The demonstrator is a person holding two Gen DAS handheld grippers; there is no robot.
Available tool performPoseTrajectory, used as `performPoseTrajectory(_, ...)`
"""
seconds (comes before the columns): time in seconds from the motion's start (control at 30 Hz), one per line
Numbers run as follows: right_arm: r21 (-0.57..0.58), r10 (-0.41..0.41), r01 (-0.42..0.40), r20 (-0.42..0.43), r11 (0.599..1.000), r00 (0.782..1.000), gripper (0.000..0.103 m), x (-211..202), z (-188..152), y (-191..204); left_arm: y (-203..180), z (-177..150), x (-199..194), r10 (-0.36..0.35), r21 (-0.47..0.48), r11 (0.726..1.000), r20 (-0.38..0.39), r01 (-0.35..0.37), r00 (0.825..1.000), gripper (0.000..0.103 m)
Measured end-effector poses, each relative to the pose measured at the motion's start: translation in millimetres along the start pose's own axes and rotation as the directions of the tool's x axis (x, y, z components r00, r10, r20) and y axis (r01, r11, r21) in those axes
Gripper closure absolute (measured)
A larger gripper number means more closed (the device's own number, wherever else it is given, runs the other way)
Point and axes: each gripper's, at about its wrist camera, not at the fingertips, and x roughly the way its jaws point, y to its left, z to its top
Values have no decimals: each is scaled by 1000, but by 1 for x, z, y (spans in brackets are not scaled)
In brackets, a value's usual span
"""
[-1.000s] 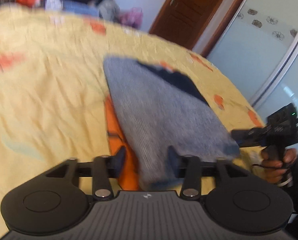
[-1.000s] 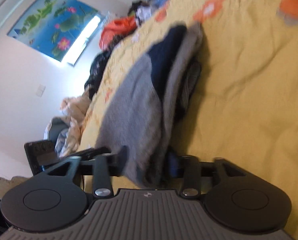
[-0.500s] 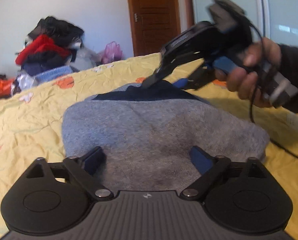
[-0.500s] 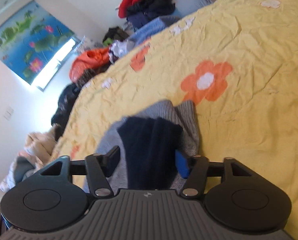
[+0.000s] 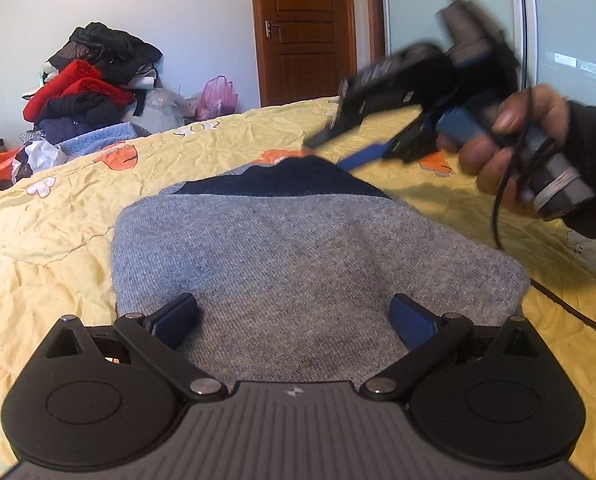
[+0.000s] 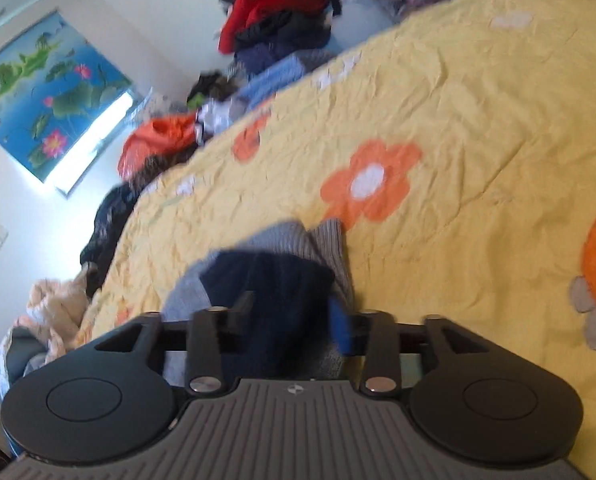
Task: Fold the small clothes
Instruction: 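Lower the grey sweater bundle onto the bedspread and open both grippers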
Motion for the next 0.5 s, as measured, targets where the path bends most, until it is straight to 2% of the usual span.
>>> performPoseTrajectory(0.03,-22,6,-5,37,1000,999,49,-9,-2,7,1,1,1,0,-1,1000,0,0,1000,0)
performPoseTrajectory(0.1,-82,48,-45,38,996,998,49,-21,-8,23,0,2,1,1,0,1000,-1,-1,1000,0)
performPoseTrajectory(0.17,-171,71,-74,-23,982,997,48,-21,-20,42,0,2,1,0,0,1000,-1,0,1000,0)
performPoseTrajectory(0.23,-288,42,-67,-93,955,995,48,-12,-37,57,0,2,1,0,0,1000,0,0,1000,0)
performPoseTrajectory(0.3,-327,3,-55,-157,944,988,49,3,-49,53,0,2,1,1,0,1000,-1,-1,1000,0)
performPoseTrajectory(0.33,-335,13,-58,-135,940,991,55,5,-53,45,0,2,0,0,0,1000,0,0,1000,0)
performPoseTrajectory(0.37,-325,23,-59,-115,944,993,67,6,-51,35,0,2,0,-1,-1,1000,0,1,1000,0)
performPoseTrajectory(0.43,-218,14,-41,-126,975,992,86,6,-41,20,0,2,0,-2,-2,1000,1,2,1000,0)
performPoseTrajectory(0.5,-237,-23,-10,-137,971,990,86,2,-38,30,1,1,-1,-3,-3,1000,3,3,1000,0)
